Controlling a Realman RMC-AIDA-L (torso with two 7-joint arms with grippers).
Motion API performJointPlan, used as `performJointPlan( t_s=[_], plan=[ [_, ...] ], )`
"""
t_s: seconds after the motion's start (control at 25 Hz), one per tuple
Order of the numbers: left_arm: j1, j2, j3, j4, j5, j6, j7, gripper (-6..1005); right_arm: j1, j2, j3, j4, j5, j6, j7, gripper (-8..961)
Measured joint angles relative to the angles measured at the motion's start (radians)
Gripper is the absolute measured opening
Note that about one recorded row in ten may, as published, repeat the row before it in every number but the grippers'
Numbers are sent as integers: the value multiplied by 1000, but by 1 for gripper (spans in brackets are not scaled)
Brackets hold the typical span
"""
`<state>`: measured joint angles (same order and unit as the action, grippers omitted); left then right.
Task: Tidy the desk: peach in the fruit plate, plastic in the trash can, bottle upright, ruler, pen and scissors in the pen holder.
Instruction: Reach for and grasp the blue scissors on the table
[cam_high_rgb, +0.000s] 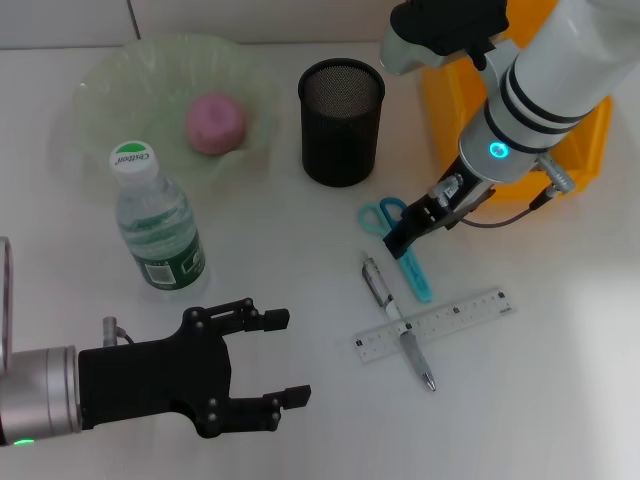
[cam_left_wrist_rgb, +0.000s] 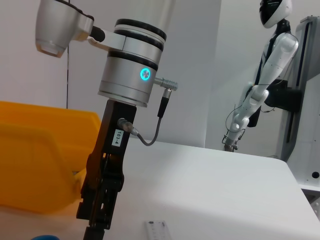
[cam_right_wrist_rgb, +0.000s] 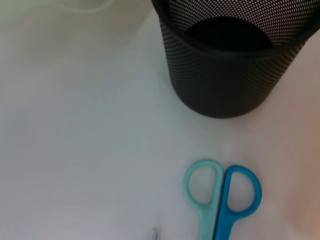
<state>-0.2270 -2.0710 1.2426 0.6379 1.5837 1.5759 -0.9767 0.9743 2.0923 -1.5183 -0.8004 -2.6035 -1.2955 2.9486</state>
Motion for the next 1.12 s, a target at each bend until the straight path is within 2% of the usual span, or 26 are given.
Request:
performJointPlan(
  t_s=[0.6,1.12],
  plan=[
    [0,0,0,-1,1,-1,1,800,14,0,-70,16,29,21,5,841],
    [0,0,-4,-23,1,-2,3,800,25,0,-121,21,42,17,7,800]
  ],
)
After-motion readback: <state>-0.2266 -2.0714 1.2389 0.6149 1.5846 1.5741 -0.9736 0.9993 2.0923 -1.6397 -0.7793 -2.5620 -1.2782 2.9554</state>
